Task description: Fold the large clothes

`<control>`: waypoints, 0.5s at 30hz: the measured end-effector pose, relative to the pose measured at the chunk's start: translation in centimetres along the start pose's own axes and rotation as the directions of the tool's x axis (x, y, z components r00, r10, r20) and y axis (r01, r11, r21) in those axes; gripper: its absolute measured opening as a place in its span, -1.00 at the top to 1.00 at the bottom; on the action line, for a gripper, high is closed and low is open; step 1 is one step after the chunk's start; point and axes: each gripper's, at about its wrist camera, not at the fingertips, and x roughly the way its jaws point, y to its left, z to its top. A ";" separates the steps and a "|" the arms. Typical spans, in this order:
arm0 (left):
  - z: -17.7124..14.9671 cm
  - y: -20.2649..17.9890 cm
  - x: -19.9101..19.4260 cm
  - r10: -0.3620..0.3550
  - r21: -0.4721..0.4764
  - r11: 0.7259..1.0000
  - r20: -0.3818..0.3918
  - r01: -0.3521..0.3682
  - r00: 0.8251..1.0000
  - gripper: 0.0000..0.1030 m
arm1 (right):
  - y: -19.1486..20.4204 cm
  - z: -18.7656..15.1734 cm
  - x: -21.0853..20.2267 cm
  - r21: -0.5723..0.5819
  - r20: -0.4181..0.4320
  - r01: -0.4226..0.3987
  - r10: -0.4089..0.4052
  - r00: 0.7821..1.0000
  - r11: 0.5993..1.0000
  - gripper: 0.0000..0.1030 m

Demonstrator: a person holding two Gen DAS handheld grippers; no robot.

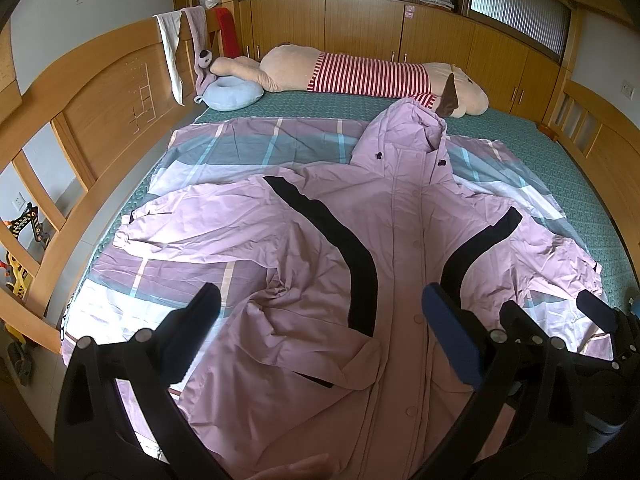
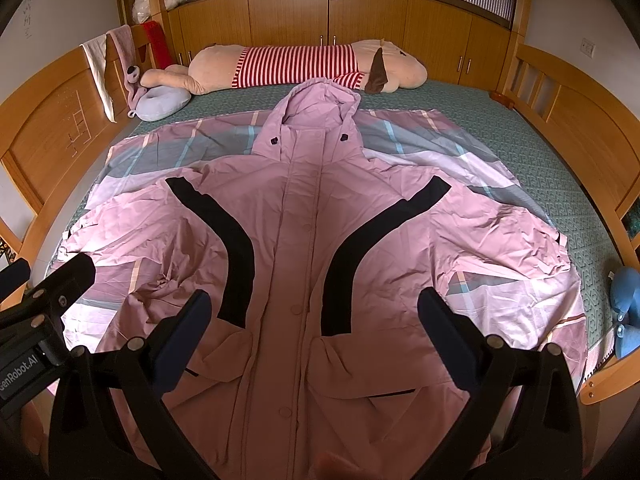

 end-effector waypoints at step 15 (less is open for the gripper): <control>0.5 -0.3 -0.1 -0.003 -0.001 1.000 -0.007 0.003 1.000 -0.96 | 0.0 0.0 0.1 -0.002 0.000 -0.002 0.002 1.000 1.000 -0.97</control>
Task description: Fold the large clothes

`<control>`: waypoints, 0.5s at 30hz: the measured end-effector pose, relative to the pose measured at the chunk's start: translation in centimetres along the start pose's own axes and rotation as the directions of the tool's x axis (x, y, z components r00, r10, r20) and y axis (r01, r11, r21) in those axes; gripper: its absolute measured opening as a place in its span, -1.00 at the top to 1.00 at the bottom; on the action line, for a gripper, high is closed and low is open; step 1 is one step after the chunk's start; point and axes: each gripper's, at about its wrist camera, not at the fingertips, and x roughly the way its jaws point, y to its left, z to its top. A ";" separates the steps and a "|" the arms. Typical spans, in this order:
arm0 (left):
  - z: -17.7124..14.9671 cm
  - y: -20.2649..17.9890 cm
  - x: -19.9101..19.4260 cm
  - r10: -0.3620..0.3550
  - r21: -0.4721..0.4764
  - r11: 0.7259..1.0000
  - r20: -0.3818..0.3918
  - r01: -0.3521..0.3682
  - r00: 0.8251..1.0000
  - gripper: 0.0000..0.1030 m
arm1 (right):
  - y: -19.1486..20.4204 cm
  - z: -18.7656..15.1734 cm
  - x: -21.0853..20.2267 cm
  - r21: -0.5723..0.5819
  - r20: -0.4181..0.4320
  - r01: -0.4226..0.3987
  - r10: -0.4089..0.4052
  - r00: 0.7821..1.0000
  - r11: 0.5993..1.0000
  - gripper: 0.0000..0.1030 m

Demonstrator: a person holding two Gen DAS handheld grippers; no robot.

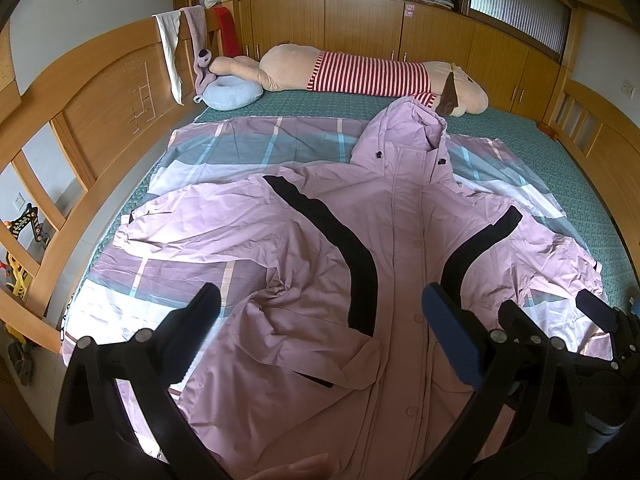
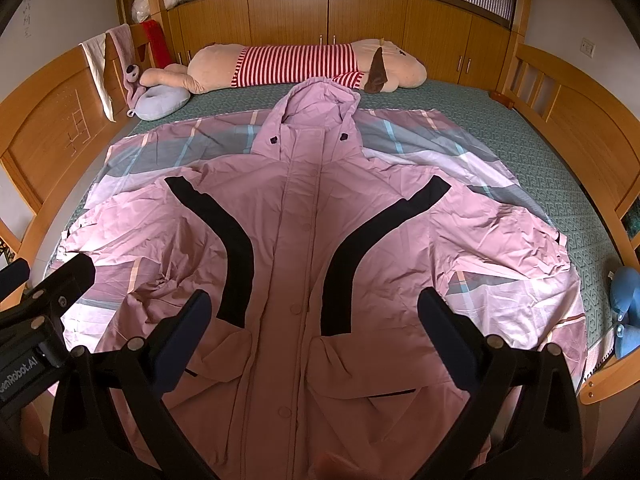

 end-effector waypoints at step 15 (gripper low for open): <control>-0.6 0.0 0.3 0.003 0.008 1.000 -0.014 -0.003 1.000 -0.96 | -0.3 -0.2 0.2 -0.005 -0.004 0.009 -0.009 1.000 1.000 -0.97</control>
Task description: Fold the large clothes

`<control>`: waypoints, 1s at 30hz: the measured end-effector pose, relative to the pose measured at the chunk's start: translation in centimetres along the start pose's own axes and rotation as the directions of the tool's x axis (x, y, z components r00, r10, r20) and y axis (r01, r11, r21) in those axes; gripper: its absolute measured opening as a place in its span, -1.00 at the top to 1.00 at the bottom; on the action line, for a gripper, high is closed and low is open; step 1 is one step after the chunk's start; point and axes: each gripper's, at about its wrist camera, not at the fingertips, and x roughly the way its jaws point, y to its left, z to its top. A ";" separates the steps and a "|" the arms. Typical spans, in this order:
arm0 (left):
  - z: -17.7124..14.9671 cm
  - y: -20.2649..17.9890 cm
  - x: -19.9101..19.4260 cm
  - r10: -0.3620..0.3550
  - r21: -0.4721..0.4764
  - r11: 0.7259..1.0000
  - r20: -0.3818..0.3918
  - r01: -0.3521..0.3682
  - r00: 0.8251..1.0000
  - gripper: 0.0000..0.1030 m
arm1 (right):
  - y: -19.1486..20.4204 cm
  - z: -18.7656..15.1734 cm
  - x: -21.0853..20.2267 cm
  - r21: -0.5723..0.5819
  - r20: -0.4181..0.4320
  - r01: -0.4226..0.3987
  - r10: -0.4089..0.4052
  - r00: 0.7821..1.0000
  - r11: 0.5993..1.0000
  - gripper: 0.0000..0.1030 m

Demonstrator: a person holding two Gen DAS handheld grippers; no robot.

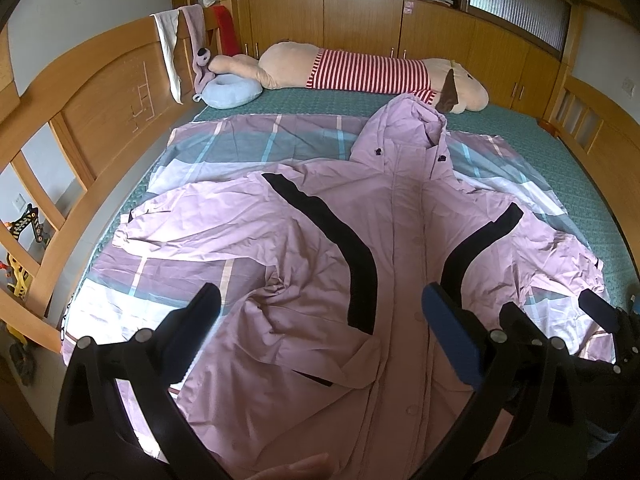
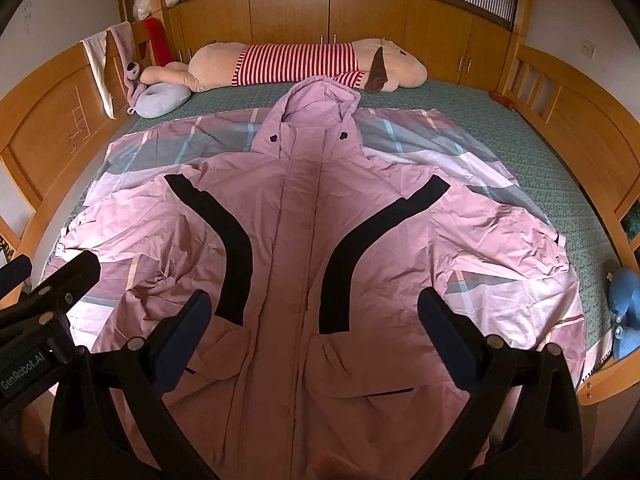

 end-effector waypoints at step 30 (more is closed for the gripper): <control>0.0 -2.8 12.6 -0.036 0.026 0.999 -0.198 0.042 0.979 -0.96 | -17.0 2.3 16.4 0.061 0.006 0.229 -0.230 0.973 0.971 -0.97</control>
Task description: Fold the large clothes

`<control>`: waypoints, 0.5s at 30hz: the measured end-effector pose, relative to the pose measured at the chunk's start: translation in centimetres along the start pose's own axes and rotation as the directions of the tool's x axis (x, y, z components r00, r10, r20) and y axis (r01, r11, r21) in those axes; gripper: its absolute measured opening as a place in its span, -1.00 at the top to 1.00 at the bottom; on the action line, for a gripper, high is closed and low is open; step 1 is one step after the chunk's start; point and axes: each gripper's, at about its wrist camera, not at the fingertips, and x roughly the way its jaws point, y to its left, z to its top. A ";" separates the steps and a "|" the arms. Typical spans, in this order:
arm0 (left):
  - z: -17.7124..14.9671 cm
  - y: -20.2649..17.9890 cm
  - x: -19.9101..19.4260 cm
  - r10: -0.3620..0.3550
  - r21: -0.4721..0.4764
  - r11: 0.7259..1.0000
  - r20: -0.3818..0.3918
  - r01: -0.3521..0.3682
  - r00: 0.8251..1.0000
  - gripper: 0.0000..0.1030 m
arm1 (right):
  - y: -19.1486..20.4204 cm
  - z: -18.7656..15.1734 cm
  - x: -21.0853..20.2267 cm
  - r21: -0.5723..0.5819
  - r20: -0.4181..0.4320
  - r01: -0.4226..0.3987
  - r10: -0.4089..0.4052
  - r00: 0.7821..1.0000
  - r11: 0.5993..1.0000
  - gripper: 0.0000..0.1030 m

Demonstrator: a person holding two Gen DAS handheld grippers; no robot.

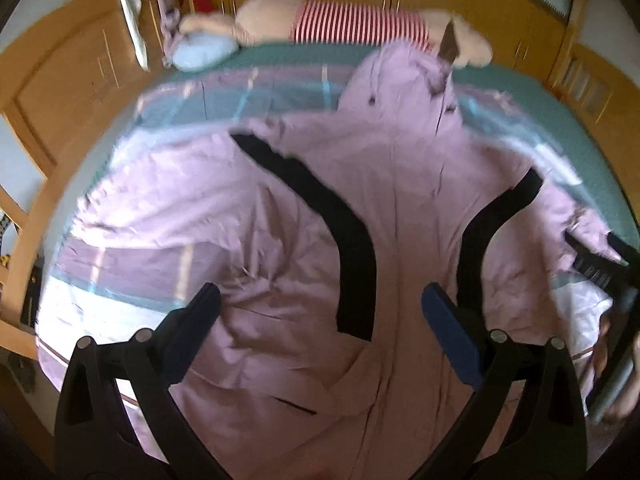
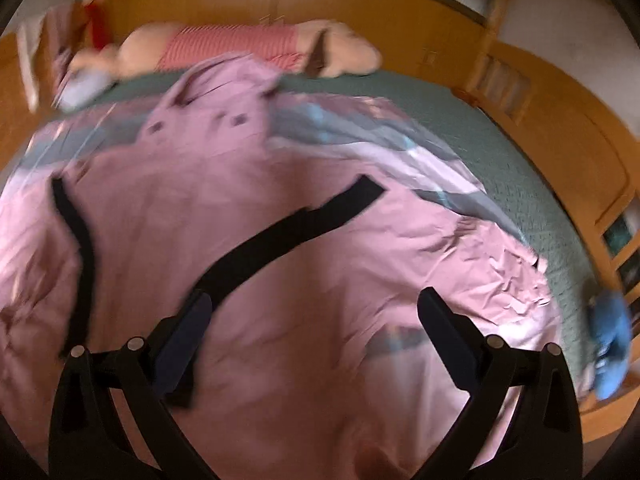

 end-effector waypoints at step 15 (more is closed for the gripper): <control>-0.6 0.5 7.3 -0.024 -0.025 0.999 -0.055 0.023 0.998 -0.96 | -17.1 -6.3 14.5 0.837 -0.263 -0.027 0.445 0.856 0.546 -0.97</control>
